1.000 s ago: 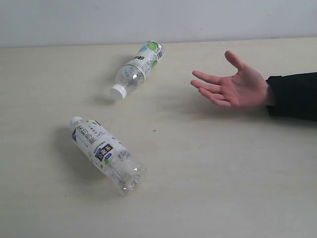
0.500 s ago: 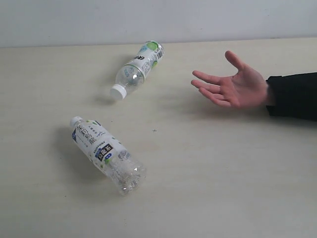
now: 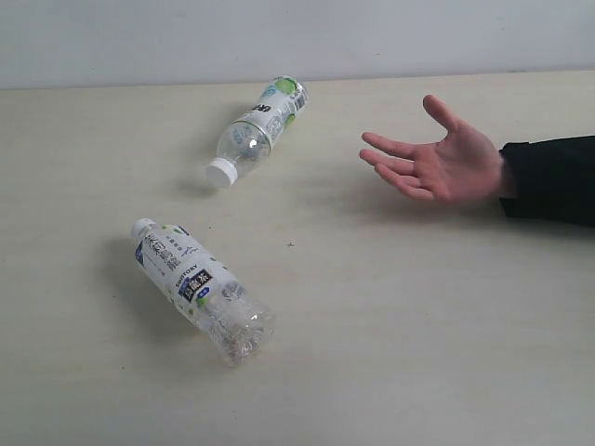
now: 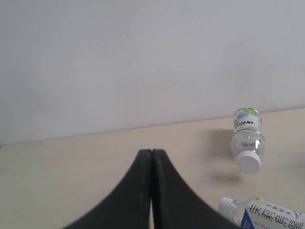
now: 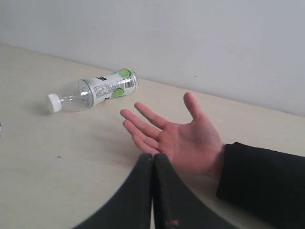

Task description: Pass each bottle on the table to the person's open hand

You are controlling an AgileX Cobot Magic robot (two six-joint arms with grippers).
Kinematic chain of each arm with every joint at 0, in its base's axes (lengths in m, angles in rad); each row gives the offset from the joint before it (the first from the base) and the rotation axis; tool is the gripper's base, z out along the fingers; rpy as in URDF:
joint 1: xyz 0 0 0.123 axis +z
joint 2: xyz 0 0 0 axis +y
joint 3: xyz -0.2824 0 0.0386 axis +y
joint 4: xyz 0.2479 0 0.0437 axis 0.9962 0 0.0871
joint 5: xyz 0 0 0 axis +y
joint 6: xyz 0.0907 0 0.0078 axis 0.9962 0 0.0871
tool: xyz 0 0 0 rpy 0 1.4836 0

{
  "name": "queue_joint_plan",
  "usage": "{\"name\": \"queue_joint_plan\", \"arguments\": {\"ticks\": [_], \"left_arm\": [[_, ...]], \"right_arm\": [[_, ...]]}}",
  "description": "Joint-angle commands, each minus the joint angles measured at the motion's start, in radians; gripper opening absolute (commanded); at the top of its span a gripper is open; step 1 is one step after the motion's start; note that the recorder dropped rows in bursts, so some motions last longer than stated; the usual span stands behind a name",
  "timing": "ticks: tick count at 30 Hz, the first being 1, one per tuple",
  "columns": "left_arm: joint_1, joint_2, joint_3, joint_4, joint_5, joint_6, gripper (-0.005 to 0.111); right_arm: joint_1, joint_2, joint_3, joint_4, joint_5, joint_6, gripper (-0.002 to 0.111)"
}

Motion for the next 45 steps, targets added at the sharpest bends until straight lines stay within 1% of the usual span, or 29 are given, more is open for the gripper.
{"name": "queue_joint_plan", "arguments": {"ticks": [1,7,19,21,22,26,27,28,31,32,34,35,37,39,41,43,45], "left_arm": [[0.002,-0.005,-0.001,-0.001,-0.001,0.000,0.000],[0.002,-0.005,-0.001,-0.001,-0.001,0.000,0.000],[0.002,-0.005,-0.001,-0.001,-0.001,0.000,0.000],[0.002,-0.005,-0.001,-0.001,-0.032,-0.006,0.000],[0.002,-0.005,-0.001,-0.003,-0.073,-0.039,0.000],[0.002,-0.005,-0.001,-0.017,-0.229,-0.378,0.000],[0.002,-0.005,-0.001,-0.017,-0.282,-0.431,0.000],[0.002,-0.005,-0.001,-0.017,-0.339,-0.459,0.000],[0.002,-0.005,-0.001,-0.017,-0.525,-0.474,0.000],[0.002,-0.005,-0.001,-0.017,-0.612,-0.467,0.000],[0.002,-0.005,-0.001,-0.029,-0.731,-0.420,0.000],[0.002,0.001,-0.001,-0.057,-0.779,-0.403,0.000],[0.002,0.060,-0.061,-0.092,-0.778,-0.403,0.000],[0.002,0.169,-0.153,-0.092,-0.730,-0.395,0.000],[0.002,0.295,-0.249,-0.092,-0.654,-0.389,0.000],[0.002,0.446,-0.348,-0.061,-0.586,-0.363,0.000],[0.002,0.589,-0.448,0.028,-0.554,-0.347,0.000]], "right_arm": [[0.001,-0.006,0.005,0.005,0.001,-0.007,0.001],[0.001,-0.015,0.005,0.016,0.001,-0.009,0.001],[0.001,-0.125,0.005,0.016,0.001,-0.009,0.001],[0.001,-0.125,0.005,0.016,0.001,-0.009,0.001],[0.001,-0.125,0.005,0.016,0.001,-0.009,0.001],[0.001,-0.125,0.005,0.016,0.001,-0.009,0.001],[0.001,-0.125,0.005,0.016,0.001,-0.009,0.001],[0.001,-0.125,0.005,0.016,0.001,-0.009,0.001],[0.001,-0.125,0.005,0.016,0.001,-0.009,0.001],[0.001,-0.125,0.005,0.016,0.001,-0.009,0.001],[0.001,-0.126,0.005,0.019,0.001,-0.009,0.001],[0.001,-0.126,0.005,0.021,0.001,-0.009,0.001],[0.001,-0.126,0.005,0.021,0.001,-0.009,0.001],[0.001,-0.126,0.005,0.021,0.001,-0.009,0.001],[0.001,-0.126,0.005,0.021,0.001,-0.009,0.001],[0.001,-0.126,0.005,0.021,0.001,-0.009,0.001],[0.001,-0.126,0.005,0.021,0.001,-0.009,0.001]]}}
